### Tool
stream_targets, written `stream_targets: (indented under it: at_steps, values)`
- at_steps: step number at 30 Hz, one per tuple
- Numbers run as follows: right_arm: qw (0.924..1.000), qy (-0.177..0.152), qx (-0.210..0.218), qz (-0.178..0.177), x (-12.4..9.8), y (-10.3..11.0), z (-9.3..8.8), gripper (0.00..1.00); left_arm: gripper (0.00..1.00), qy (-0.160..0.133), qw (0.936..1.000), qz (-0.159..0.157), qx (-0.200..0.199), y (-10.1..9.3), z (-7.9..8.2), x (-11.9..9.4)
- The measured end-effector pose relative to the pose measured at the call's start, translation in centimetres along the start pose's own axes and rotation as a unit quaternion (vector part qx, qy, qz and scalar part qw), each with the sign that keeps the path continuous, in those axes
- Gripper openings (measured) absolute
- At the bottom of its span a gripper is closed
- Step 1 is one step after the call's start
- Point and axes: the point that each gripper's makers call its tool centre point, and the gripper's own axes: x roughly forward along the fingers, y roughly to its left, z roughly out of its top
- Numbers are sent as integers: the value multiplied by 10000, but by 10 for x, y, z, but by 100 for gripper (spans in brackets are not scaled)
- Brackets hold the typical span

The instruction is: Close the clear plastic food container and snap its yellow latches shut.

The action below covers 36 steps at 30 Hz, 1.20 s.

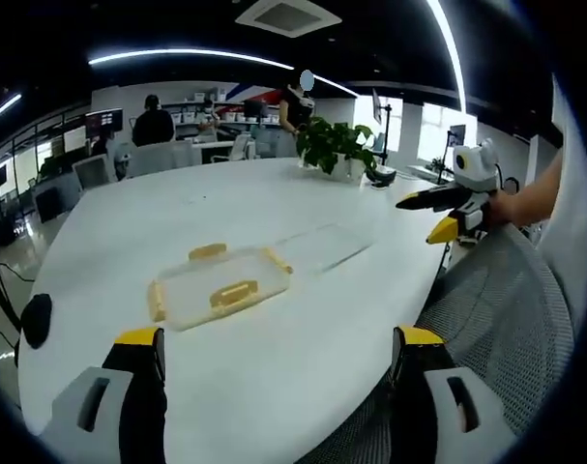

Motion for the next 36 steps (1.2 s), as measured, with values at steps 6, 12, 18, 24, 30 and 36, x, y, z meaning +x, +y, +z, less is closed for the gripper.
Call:
stream_targets:
  at_steps: [6,12,18,24,30,36]
  values:
    - [10000,62,34,38,1,1,-2,84,98,-16,10000,61,-23,3,0,-1]
    - [9999,108,12,56,2,1,-3,84,98,-35,10000,66,-30,4,1,0]
    - [9999,140,-62,44,2,0,-4,84,98,-12,10000,49,-73,3,1,0]
    - [9999,142,-43,20,2,-1,-3,84,98,68,9999,14,-77,3,-1,2]
    - [9999,112,-10,75,3,0,-1,84,98,76,9999,9,-95,4,0,2]
    - [9998,133,-6,112,4,2,-1,84,98,92,9998,45,-167,7,-2,1]
